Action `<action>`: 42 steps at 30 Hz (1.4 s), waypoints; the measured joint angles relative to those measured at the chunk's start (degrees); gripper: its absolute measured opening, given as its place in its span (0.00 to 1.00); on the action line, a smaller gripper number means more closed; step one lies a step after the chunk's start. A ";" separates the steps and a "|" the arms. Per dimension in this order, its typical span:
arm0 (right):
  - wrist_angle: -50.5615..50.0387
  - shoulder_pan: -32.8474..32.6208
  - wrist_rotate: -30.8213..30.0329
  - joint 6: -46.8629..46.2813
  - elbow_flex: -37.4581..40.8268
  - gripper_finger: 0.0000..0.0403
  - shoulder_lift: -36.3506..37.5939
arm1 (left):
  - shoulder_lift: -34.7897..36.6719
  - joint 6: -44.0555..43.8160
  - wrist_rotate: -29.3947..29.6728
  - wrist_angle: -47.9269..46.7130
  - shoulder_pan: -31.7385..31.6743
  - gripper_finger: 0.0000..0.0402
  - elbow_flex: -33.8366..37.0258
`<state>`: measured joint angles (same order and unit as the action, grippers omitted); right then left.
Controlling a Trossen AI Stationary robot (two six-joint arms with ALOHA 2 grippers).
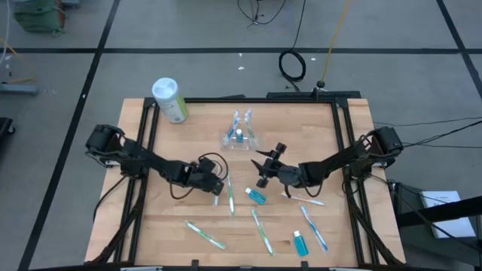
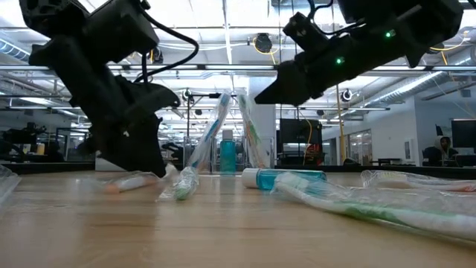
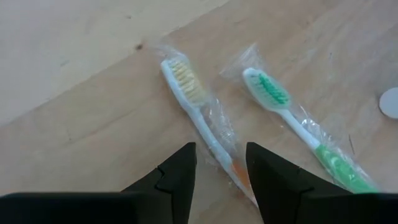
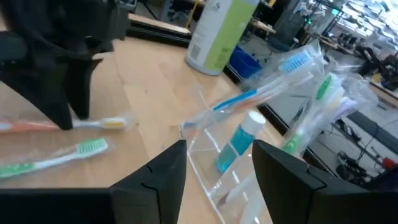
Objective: Pick & Place toothbrushing station
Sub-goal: Put the orange toothbrush to the left of the transparent organizer
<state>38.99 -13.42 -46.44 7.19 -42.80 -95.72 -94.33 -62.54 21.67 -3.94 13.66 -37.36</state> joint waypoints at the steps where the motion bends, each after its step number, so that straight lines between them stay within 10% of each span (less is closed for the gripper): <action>1: 0.36 -0.17 0.00 0.59 0.01 0.44 0.01 | -0.15 0.77 0.02 -0.34 -0.03 0.37 0.02; 12: 0.65 -0.21 0.15 -0.74 -0.03 0.43 0.09 | 2.01 5.04 -2.12 -2.56 -0.20 0.03 0.20; 22: 0.63 -0.21 0.20 -3.53 -0.03 0.42 0.09 | 18.36 13.17 11.06 -6.31 -1.57 0.02 0.39; 29: 0.50 -0.21 0.22 -6.52 -0.03 0.42 0.07 | 25.93 34.17 32.13 11.54 -2.58 0.05 0.29; 42: 0.21 -0.19 0.24 -6.54 -0.03 0.42 0.04 | 12.95 47.31 26.50 41.35 -17.50 0.04 0.20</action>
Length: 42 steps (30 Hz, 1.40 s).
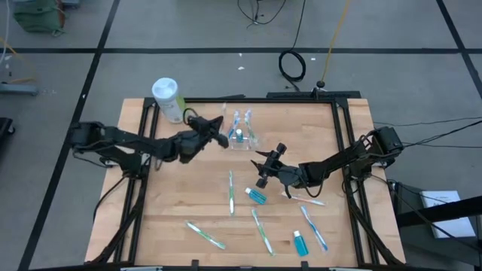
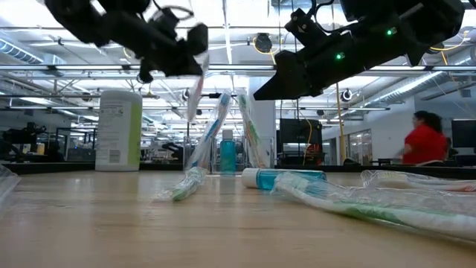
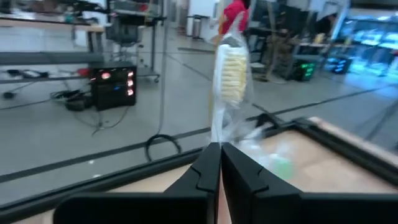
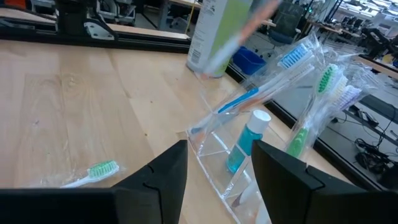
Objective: Pick & Place toothbrushing station
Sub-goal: Put the orange toothbrush to the left of the transparent organizer
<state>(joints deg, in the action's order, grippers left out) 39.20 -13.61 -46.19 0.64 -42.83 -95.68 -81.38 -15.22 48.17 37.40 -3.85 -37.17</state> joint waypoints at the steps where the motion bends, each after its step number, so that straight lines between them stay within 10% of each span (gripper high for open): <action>1: -0.11 0.00 0.00 0.00 0.00 0.42 0.00 | -1.56 0.02 -0.03 1.04 -0.99 0.04 0.00; 22: -2.24 0.00 0.34 -5.74 3.35 0.41 -0.04 | -12.95 -5.43 -1.73 -2.37 -1.26 0.04 0.00; 31: -2.17 -0.09 14.60 -9.19 4.22 0.40 -0.04 | -12.79 -6.76 -2.87 -6.40 -0.94 0.14 0.00; 42: -16.93 -5.90 15.01 -12.58 3.82 0.40 9.96 | -8.59 -3.96 -2.70 -7.87 2.22 0.31 0.02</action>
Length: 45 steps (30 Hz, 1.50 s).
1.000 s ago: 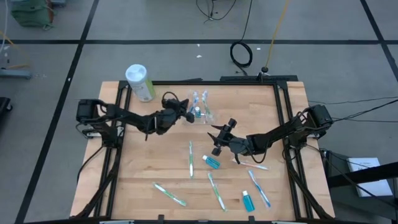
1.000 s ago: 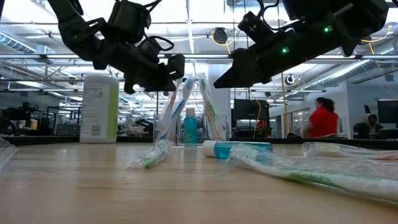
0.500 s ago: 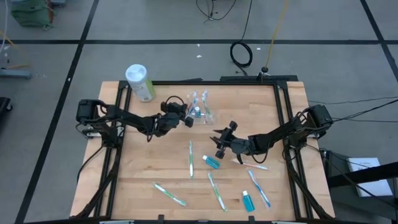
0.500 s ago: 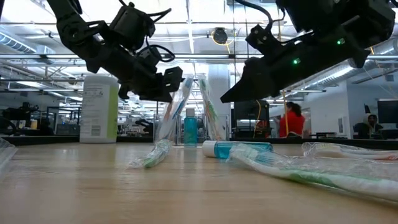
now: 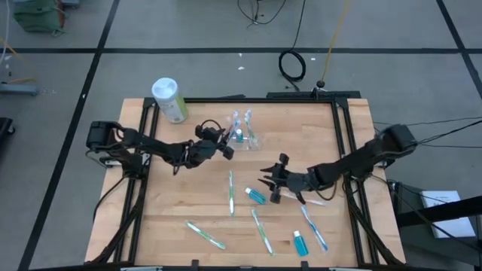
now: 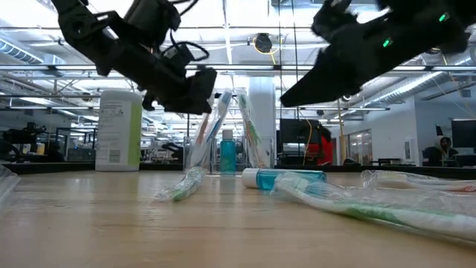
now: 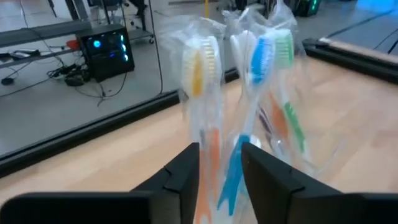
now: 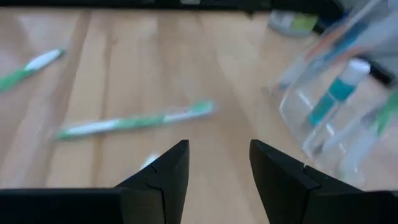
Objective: Pick & Place toothbrushing station
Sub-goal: Put the orange toothbrush to the left of the transparent organizer, then put the orange toothbrush to the right of the transparent organizer
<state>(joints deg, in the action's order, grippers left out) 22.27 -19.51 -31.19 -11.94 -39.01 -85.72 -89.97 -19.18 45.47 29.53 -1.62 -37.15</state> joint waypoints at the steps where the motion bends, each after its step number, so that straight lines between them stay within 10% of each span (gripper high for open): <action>1: -3.94 -0.77 0.41 -1.73 -0.32 0.40 1.58 | 1.15 0.14 0.20 -1.02 0.35 0.33 0.04; 12: -42.41 -8.91 24.04 -29.97 -3.66 0.40 8.28 | 11.49 2.56 0.63 -7.42 3.72 0.37 0.00; 37: -43.44 -9.84 17.81 -31.76 1.36 0.39 1.56 | 11.69 2.37 -1.00 -9.88 3.91 0.37 0.00; 45: -42.50 -7.81 17.97 -32.83 1.43 0.22 1.43 | 11.80 2.42 -1.01 -13.61 5.66 0.37 0.00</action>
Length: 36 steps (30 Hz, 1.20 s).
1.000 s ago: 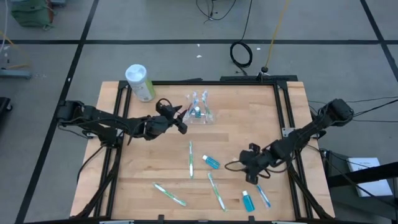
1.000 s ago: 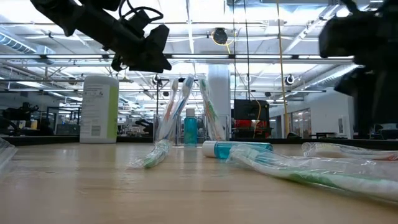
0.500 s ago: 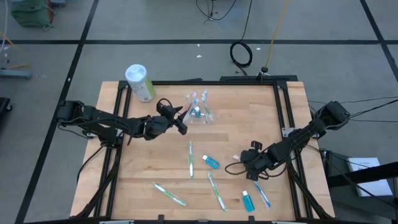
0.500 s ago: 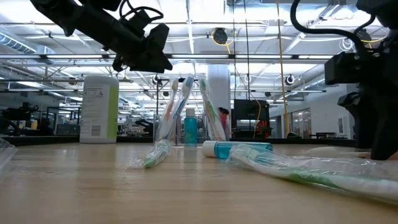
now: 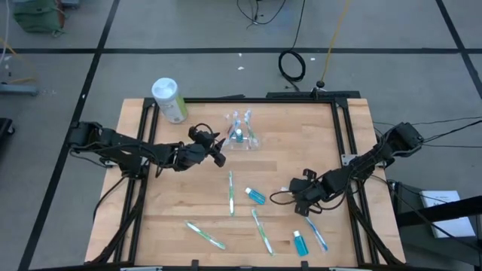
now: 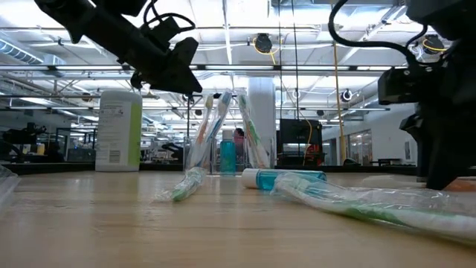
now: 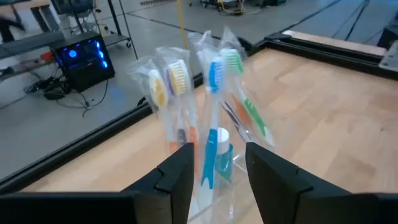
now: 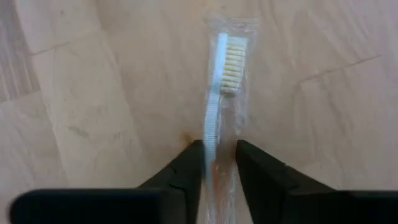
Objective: Pick & Place toothbrushing station
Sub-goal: Put the orange toothbrush to the right of the transparent organizer
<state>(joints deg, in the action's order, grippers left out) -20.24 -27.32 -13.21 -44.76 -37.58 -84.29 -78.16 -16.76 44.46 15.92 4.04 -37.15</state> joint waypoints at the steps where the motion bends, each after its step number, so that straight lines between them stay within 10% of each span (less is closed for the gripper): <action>1: 0.46 0.42 0.00 -0.10 0.04 0.19 -0.02 | 0.69 0.54 0.09 -0.34 0.31 0.37 0.00; 11: 8.48 4.70 0.79 1.36 0.30 0.05 4.39 | 16.79 7.38 0.98 -6.50 3.36 0.37 -0.02; 22: 45.37 9.19 -20.03 31.66 0.20 0.04 10.00 | 20.42 7.46 1.05 -10.63 3.71 0.37 -0.02; 36: 98.62 21.24 -1.73 58.40 -0.17 0.04 -7.75 | 18.86 1.40 -3.24 -11.04 5.98 0.37 0.00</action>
<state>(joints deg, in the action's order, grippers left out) 78.38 -6.09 -14.94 13.63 -37.75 -92.04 -59.31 -15.36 41.22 4.88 10.02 -37.15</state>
